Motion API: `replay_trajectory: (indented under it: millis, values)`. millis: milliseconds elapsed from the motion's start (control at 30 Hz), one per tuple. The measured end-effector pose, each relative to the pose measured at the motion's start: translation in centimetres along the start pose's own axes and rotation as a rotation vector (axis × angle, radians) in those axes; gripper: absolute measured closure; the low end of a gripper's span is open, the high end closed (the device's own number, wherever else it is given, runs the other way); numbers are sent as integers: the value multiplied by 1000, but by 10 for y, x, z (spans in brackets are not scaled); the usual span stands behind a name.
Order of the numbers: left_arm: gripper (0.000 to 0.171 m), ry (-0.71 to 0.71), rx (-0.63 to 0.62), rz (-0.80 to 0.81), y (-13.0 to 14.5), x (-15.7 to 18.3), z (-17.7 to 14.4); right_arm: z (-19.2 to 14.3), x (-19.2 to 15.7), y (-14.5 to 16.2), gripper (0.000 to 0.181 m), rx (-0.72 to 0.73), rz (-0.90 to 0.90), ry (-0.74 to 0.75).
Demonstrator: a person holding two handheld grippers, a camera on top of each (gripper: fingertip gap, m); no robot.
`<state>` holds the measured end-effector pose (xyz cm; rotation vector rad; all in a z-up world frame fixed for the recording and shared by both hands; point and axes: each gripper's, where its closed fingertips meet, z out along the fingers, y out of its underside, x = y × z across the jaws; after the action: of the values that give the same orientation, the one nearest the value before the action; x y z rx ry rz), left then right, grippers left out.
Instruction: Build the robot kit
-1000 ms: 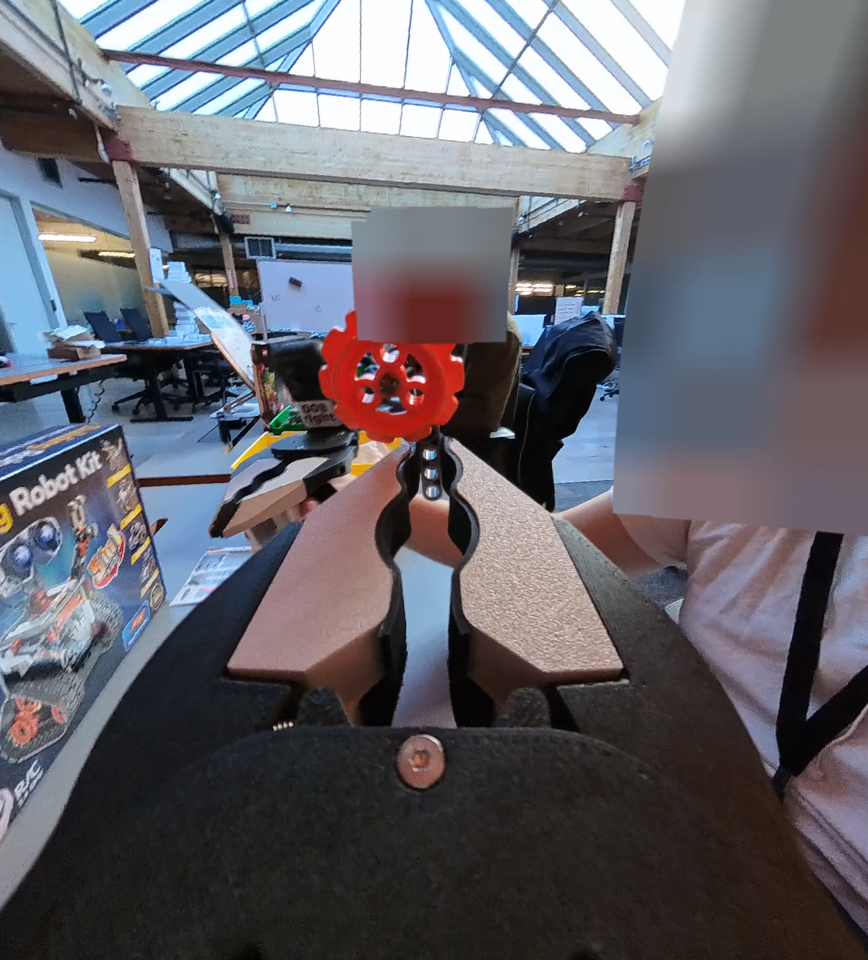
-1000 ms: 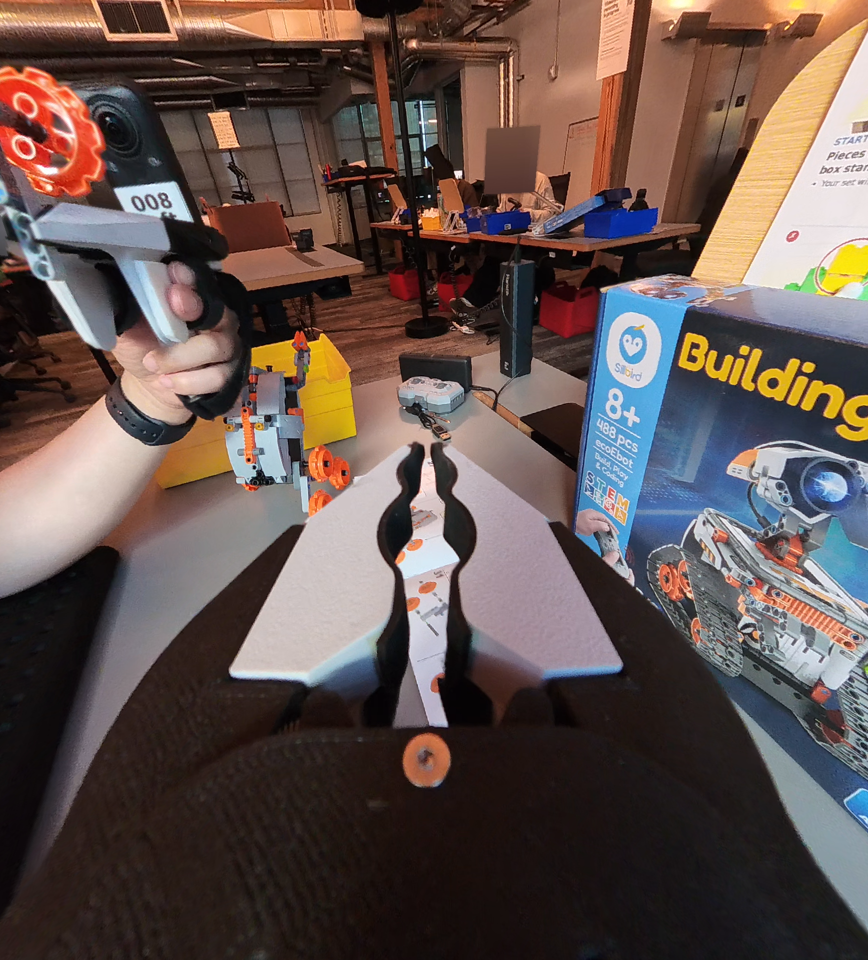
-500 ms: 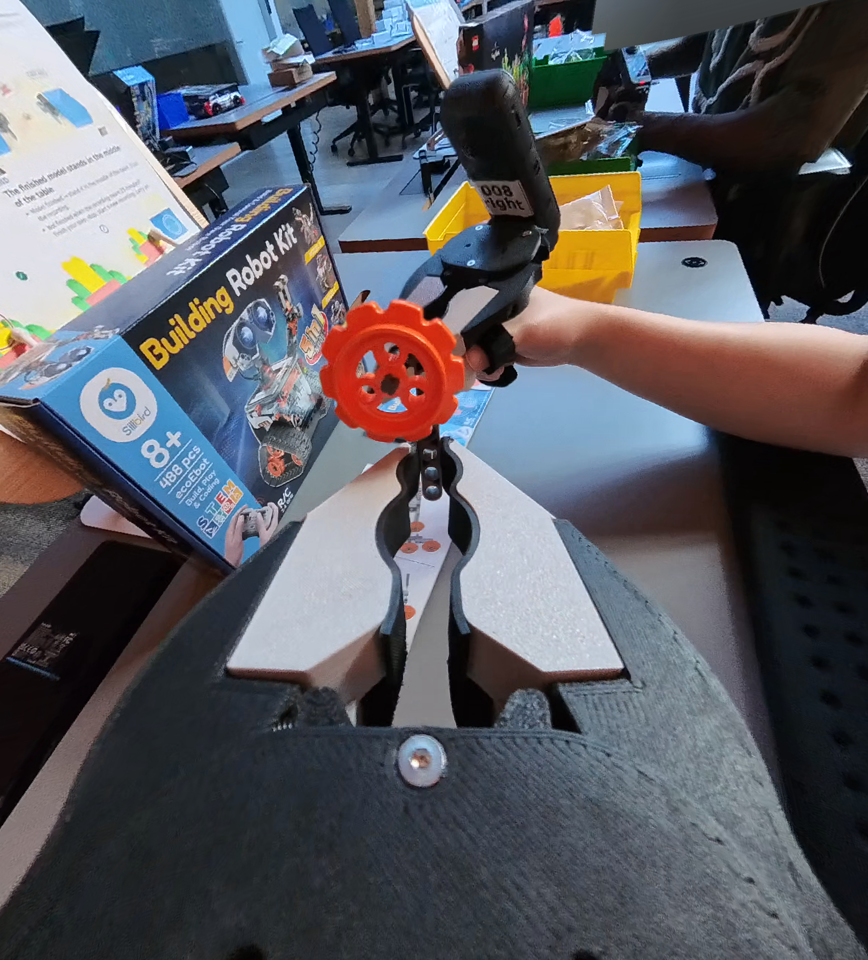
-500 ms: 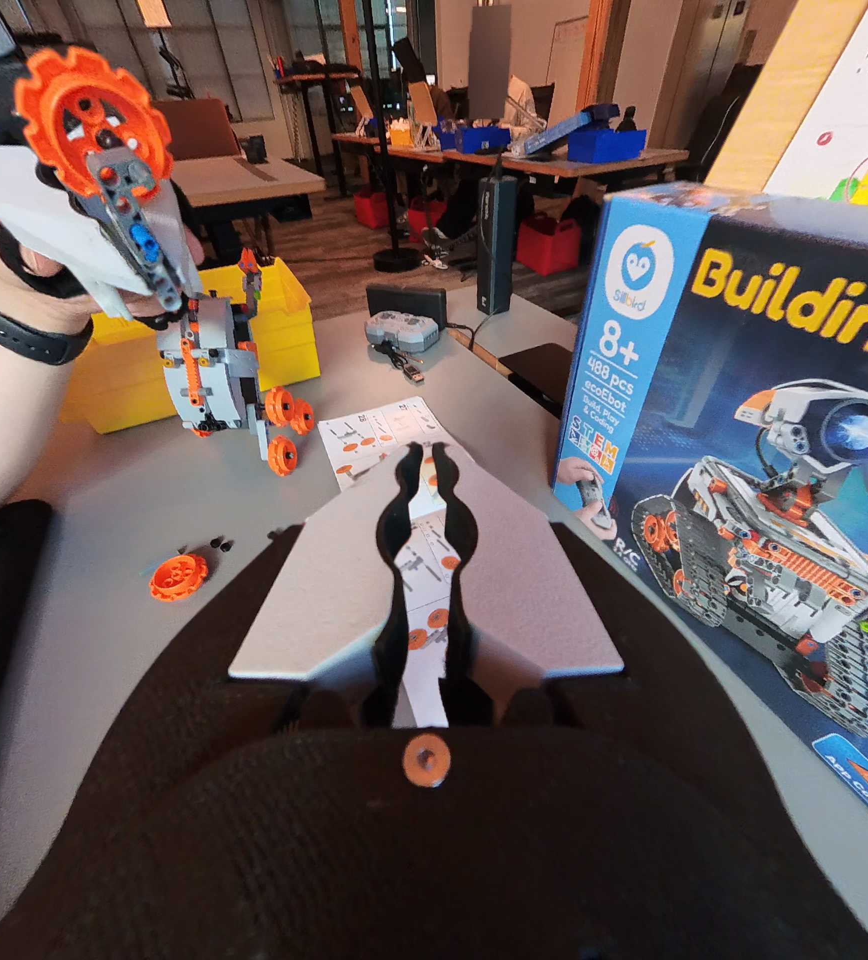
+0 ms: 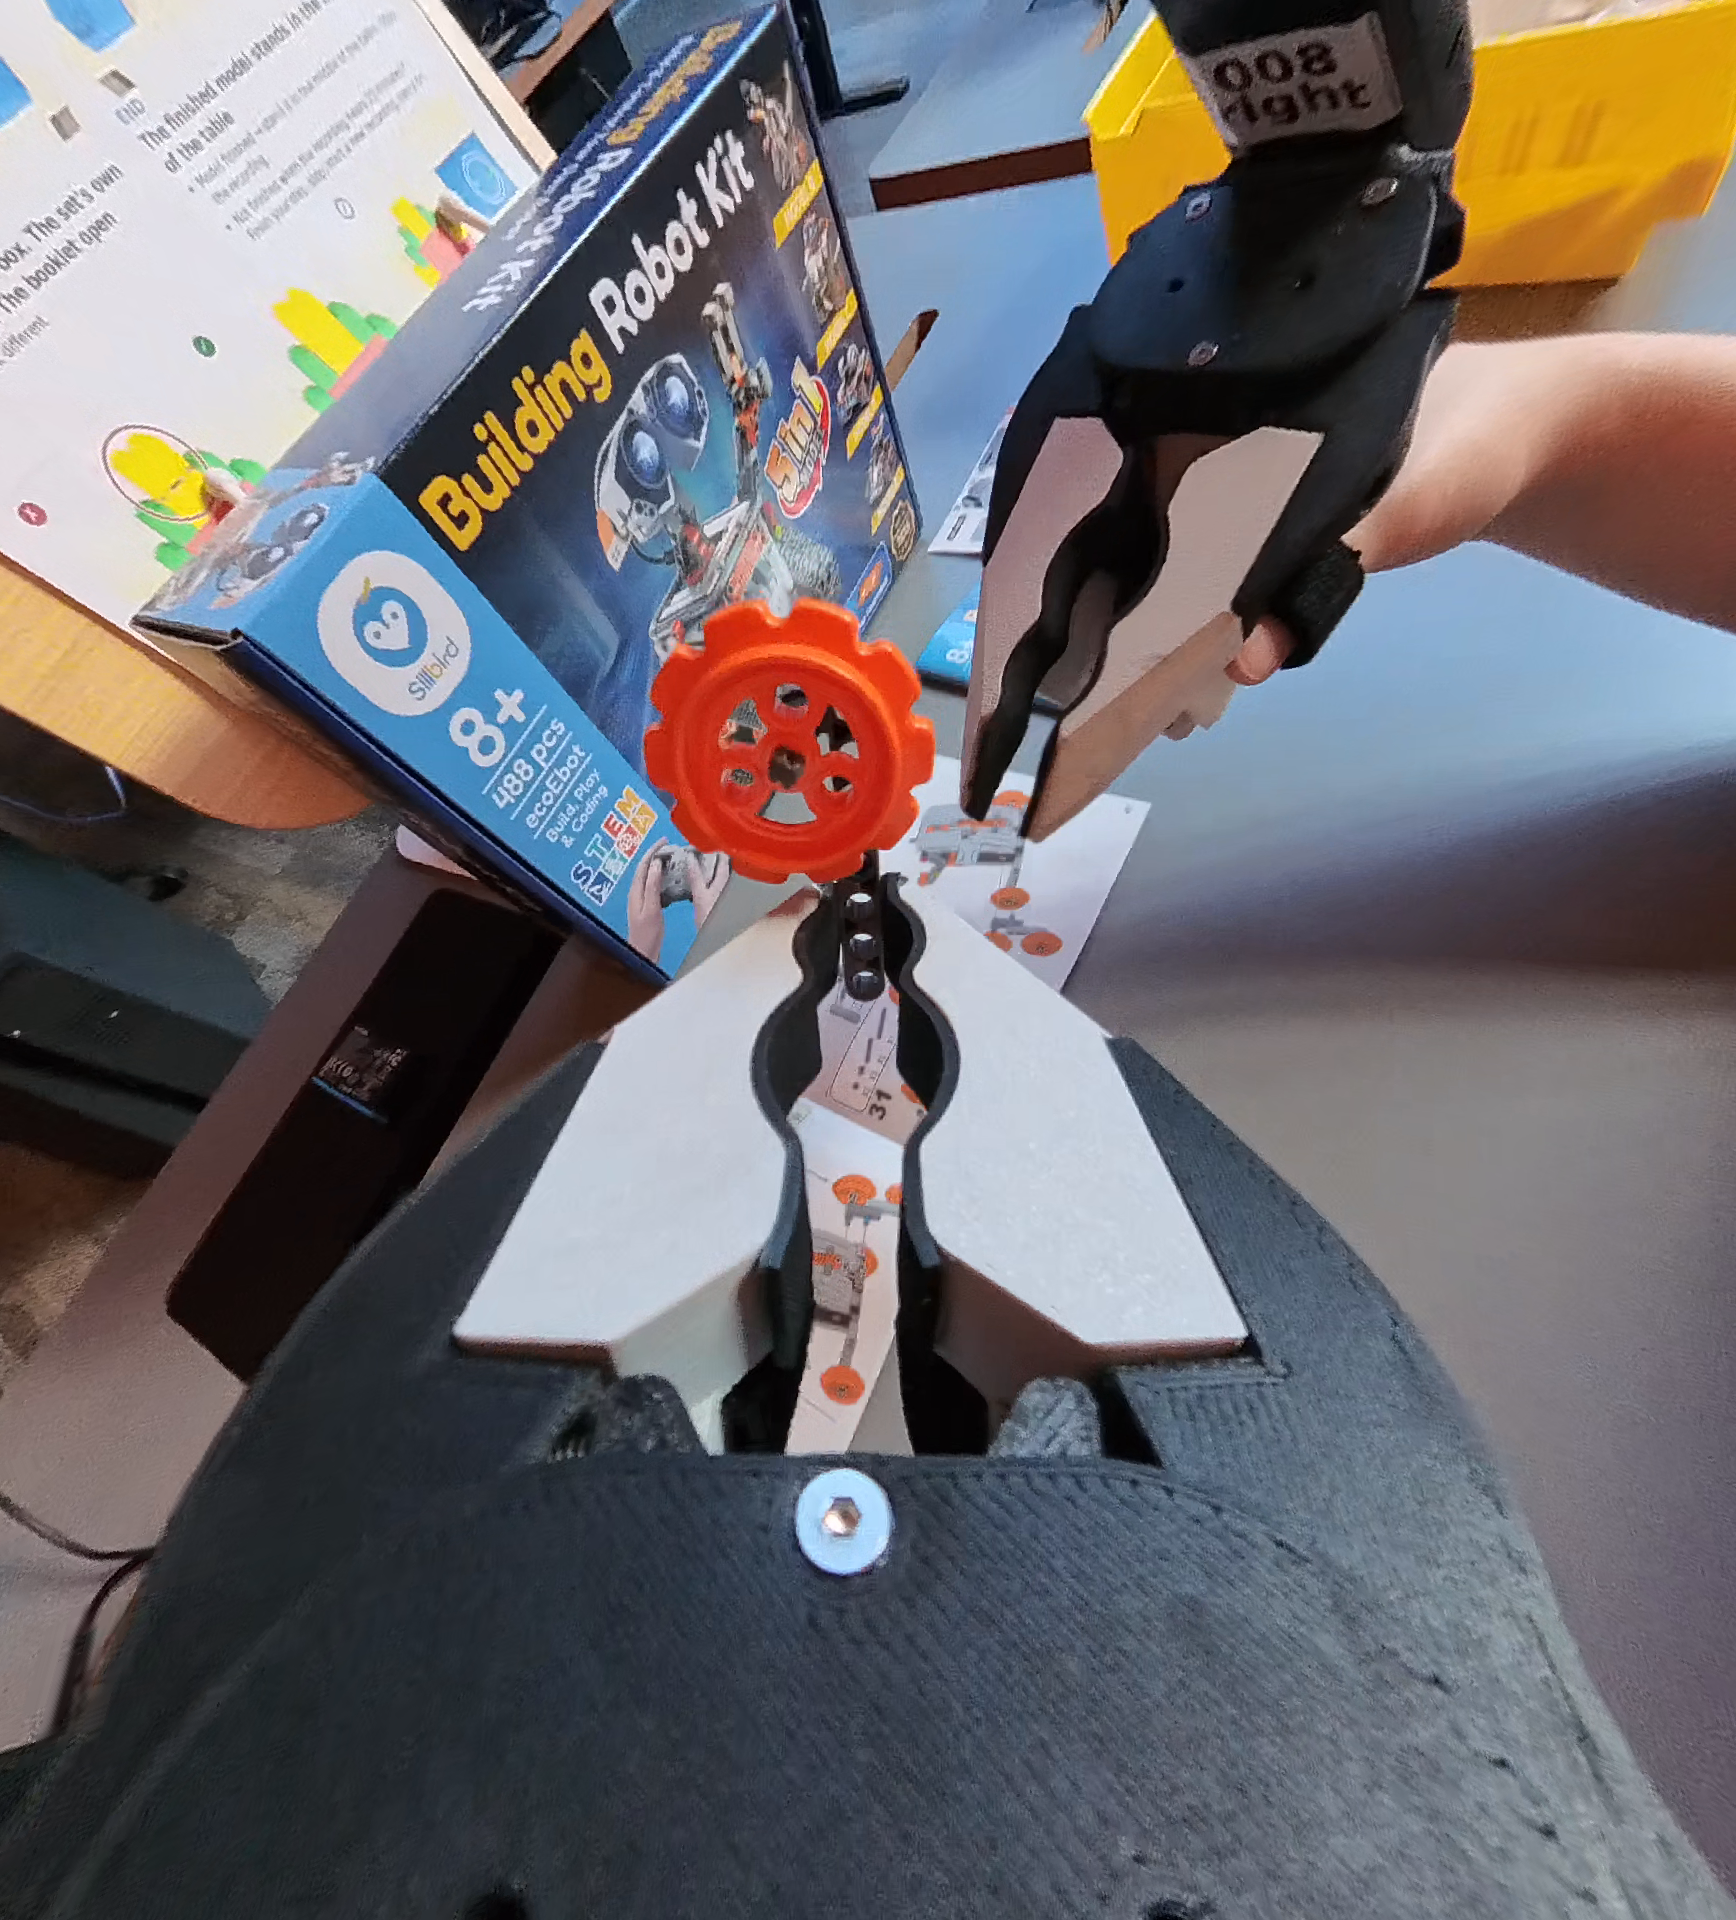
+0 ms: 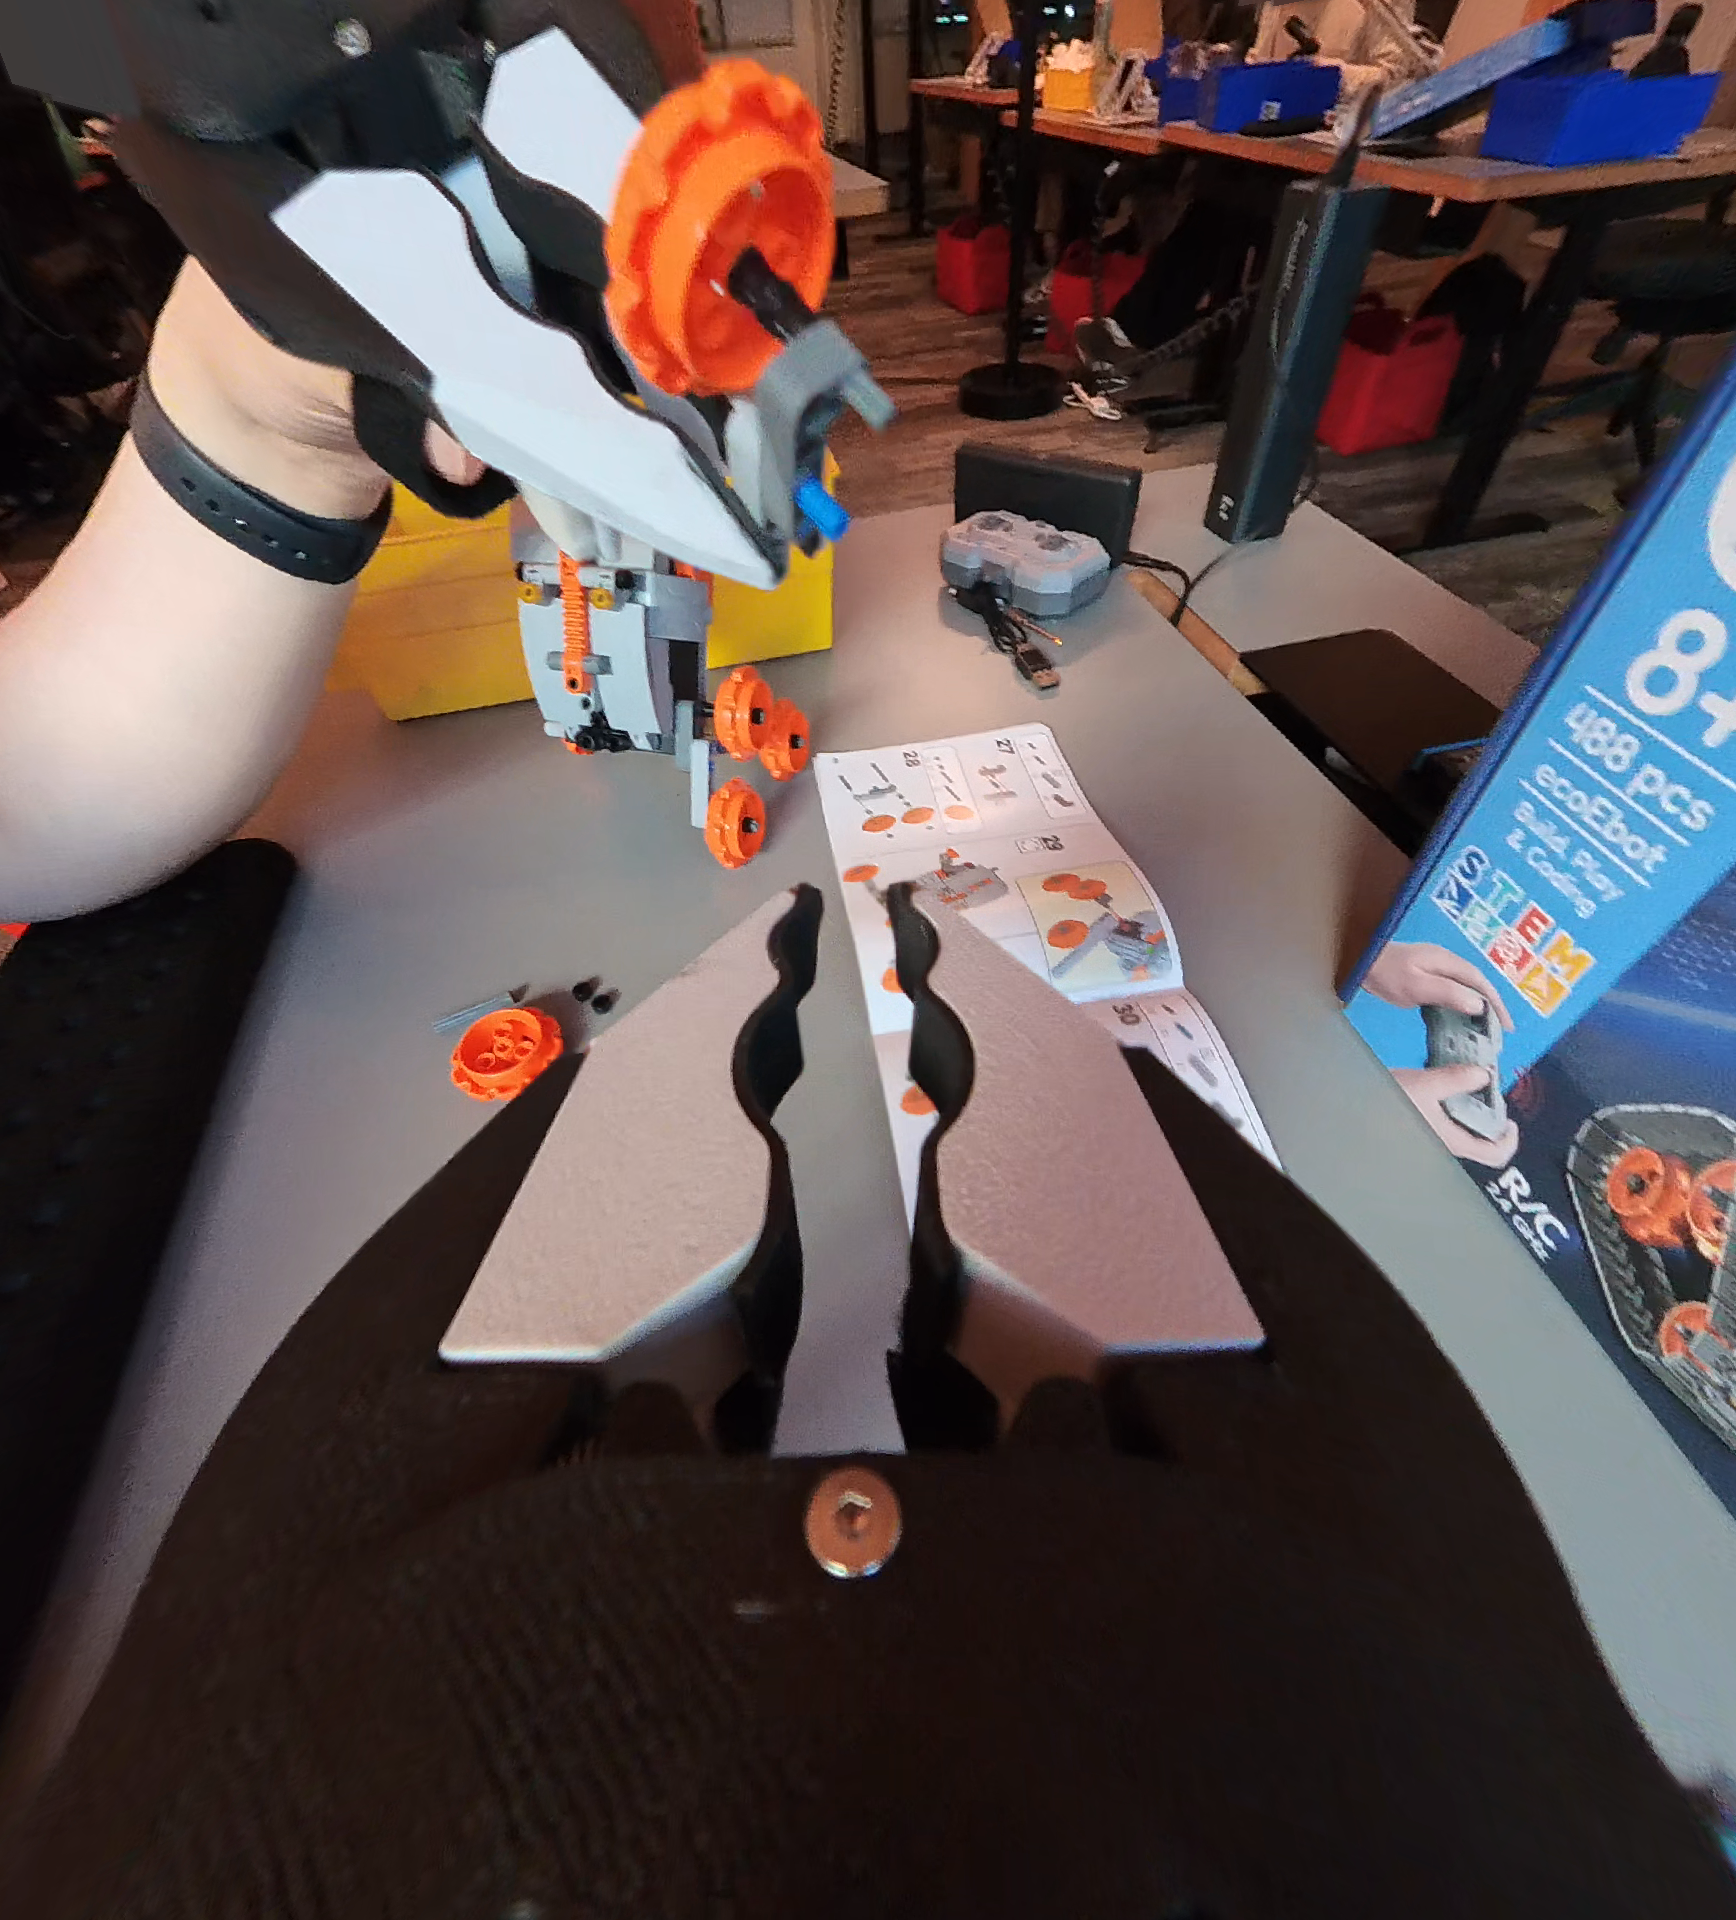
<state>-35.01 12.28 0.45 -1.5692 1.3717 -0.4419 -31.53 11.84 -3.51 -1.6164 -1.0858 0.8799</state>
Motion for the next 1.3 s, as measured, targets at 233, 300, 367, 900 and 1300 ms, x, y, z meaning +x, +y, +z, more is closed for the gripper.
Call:
replay_trajectory:
  millis: [233,300,367,900,1300]
  values:
    - [166,-5,-42,16,2,5,0,-5,-24,-26,165,89,-80,-62]
    - [166,-4,-81,4,8,5,-3,-2,-43,-22,166,60,-121,-152]
    - [166,-2,-139,-17,18,5,-11,9,-60,-6,166,-31,-172,-210]
    - [166,-81,-442,-32,73,-8,-67,126,-111,119,165,-471,-251,-311]
    - [167,-13,-487,-19,79,3,-49,121,-112,124,175,-494,-201,-337]
